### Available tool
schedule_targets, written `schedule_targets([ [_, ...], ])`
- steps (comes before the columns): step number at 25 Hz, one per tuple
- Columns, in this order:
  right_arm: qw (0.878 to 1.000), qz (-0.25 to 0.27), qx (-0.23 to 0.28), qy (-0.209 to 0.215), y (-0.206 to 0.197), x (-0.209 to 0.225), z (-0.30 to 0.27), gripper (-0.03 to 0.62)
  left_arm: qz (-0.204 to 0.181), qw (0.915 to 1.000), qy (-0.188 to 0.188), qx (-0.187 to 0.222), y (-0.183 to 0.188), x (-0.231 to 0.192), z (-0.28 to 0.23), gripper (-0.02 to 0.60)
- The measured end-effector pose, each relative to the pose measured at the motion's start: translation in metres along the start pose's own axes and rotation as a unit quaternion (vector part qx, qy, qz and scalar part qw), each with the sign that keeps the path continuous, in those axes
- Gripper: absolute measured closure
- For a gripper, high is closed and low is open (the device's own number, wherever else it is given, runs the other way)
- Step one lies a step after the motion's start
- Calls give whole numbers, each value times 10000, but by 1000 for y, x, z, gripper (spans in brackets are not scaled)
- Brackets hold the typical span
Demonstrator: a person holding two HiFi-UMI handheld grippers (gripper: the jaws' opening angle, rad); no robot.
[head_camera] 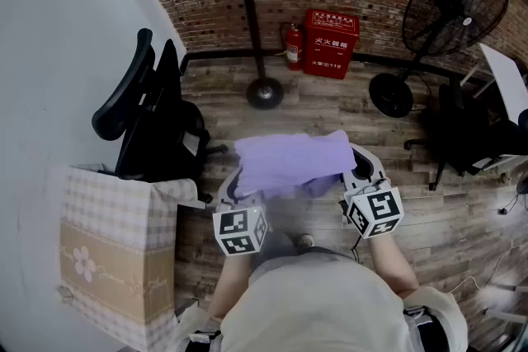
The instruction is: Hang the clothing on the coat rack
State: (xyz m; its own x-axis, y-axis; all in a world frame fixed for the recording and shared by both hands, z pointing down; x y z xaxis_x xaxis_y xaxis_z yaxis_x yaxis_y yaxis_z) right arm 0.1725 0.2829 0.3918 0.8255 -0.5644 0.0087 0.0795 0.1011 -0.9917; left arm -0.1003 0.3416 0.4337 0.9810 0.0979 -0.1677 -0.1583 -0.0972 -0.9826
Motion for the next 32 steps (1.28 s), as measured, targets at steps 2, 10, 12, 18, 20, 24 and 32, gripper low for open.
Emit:
schedule_targets([
  [2, 10000, -11, 13, -52, 5, -16, 15, 569, 57, 9999, -87, -15, 3, -2, 17, 500],
  [10, 9994, 202, 219, -174, 19, -40, 31, 569, -144, 9994, -224, 221, 21, -9, 39, 500],
  [12, 9992, 266, 244, -157, 22, -38, 34, 569, -191, 9993, -211, 252, 23, -6, 40, 500],
  [18, 9990, 367, 254, -53, 26, -19, 43, 569, -205, 9990, -132, 363, 23, 15, 37, 500],
  [20, 9991, 348, 246, 24, 25, -11, 45, 569, -204, 9989, -90, 405, 22, 22, 36, 500],
  [24, 9989, 372, 269, 130, 26, 4, 49, 569, -223, 9986, 20, 484, 20, 37, 34, 499],
  [32, 9986, 400, 318, 98, 25, 31, 57, 568, -209, 9988, 37, 445, 13, 64, 26, 500],
])
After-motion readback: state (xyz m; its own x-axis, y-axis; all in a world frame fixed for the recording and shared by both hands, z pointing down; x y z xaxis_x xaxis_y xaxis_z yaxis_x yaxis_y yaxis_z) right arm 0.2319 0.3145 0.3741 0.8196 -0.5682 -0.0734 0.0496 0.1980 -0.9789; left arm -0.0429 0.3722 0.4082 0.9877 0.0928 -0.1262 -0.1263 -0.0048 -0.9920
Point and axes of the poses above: the fingertips, and each gripper's own axes: z backward along the fingers, x to its right, y out of its top, the point moved 10 cm from there along z, backward along the fingers, and after that the axes turned 14 degrees about x, right-handed, at the moved point
